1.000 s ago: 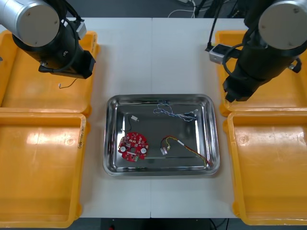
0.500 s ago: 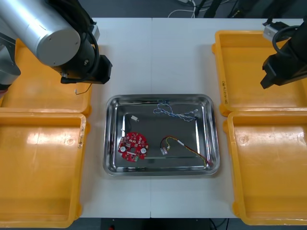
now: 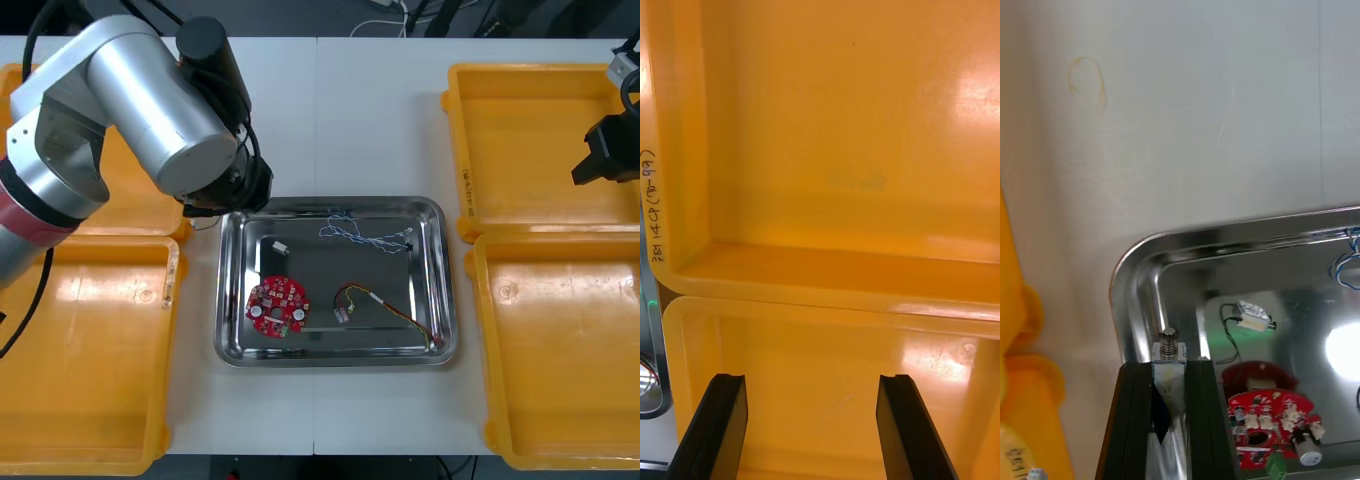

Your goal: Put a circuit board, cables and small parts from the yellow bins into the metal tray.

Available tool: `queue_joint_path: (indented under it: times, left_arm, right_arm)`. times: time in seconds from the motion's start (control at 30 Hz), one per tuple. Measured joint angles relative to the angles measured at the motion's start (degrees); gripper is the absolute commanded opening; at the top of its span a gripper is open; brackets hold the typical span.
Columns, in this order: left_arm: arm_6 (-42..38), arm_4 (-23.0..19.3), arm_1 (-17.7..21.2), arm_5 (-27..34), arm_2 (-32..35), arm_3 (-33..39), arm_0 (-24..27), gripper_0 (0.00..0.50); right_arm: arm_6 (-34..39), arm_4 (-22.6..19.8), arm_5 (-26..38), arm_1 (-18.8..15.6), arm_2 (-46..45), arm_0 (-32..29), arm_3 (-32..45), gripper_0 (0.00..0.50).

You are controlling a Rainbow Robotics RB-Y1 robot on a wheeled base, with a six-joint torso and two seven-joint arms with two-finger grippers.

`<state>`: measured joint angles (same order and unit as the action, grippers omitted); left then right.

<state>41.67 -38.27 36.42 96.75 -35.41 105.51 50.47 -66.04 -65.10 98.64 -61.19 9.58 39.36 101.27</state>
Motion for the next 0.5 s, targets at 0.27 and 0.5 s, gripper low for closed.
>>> queue_joint_path:
  times: [0.27,0.5]
  left_arm:
    - [-7.2,4.3,-1.1,-5.4,-5.4,0.0,-1.4,0.000]
    - [-7.3,5.7,-1.1,-8.5,-8.3,0.0,-2.5,0.000]
  right_arm:
    - [0.0,-0.1,-3.3,-0.8,0.0,-2.6,0.5,0.500]
    - [2.1,-0.3,-8.6,-3.3,0.0,-8.4,3.2,0.500]
